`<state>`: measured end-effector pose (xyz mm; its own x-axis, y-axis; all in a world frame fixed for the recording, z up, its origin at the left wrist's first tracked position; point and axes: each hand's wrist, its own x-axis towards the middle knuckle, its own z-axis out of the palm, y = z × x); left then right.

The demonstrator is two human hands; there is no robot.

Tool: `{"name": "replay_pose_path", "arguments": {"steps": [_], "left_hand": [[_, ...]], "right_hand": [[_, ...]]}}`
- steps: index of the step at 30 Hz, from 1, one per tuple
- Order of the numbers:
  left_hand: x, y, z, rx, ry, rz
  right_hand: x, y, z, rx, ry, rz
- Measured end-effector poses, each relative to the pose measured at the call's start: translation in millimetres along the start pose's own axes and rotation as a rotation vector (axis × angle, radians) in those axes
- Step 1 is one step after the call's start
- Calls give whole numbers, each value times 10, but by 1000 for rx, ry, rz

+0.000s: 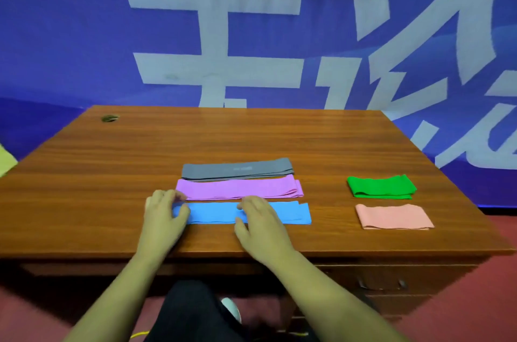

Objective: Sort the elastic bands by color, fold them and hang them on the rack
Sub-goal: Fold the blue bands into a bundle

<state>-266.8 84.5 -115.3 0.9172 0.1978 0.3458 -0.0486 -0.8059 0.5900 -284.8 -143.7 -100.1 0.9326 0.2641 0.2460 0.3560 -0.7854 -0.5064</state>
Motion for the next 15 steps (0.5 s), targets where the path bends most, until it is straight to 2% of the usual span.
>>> {"name": "replay_pose_path", "arguments": {"steps": [5, 8, 11, 15], "left_hand": [[-36, -162, 10, -48, 49, -172], [-29, -153, 0, 98, 28, -310], [-4, -132, -14, 228, -56, -376], [149, -119, -51, 240, -244, -460]], "right_hand": [[15, -132, 281, -81, -34, -68], [11, -100, 298, -110, -41, -78], [-3, -91, 301, -139, -32, -95], [-8, -97, 333, -176, 6, -116]]}}
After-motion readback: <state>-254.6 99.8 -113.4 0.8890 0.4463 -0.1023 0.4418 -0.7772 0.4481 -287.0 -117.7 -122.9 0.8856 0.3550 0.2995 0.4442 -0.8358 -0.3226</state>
